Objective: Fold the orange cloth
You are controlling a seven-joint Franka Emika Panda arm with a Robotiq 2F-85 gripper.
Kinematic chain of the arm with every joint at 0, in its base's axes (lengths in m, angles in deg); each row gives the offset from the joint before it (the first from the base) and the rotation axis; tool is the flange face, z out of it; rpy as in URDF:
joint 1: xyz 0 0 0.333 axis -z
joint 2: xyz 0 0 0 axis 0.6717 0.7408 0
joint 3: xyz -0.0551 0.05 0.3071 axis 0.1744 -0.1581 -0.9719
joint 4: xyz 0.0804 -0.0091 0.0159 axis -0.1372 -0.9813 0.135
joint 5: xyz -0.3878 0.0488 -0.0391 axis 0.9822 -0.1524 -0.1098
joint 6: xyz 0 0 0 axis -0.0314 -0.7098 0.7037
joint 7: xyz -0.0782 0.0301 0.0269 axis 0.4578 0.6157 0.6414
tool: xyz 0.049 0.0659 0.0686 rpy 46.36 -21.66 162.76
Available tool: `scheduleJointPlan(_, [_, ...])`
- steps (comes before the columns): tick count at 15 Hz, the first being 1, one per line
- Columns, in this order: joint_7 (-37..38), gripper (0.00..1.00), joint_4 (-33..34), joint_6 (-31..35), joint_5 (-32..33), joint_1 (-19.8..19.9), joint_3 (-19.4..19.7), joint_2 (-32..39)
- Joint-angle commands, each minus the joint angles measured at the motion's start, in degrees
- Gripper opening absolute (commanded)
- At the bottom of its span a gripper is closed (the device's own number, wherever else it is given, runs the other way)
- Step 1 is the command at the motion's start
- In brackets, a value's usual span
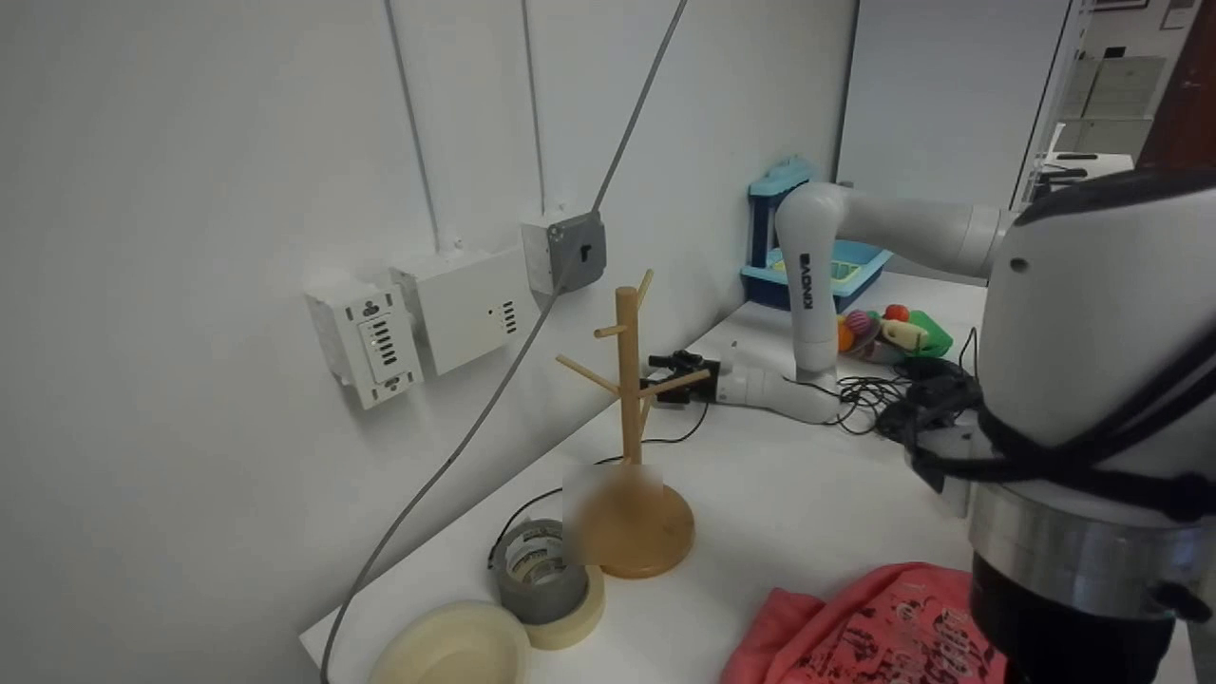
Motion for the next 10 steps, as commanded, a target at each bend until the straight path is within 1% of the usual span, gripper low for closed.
scheduleJointPlan(1, [3.3, 1.0, 2.9, 4.5, 3.3, -2.3, -0.4, 5.4])
scheduleJointPlan(4, [4.9, 1.0, 5.0, 7.5, 4.6, -4.3, -0.3, 8.7])
scheduleJointPlan(10, [9.7, 1.0, 8.4, 13.0, 9.4, -8.8, 1.6, 15.4])
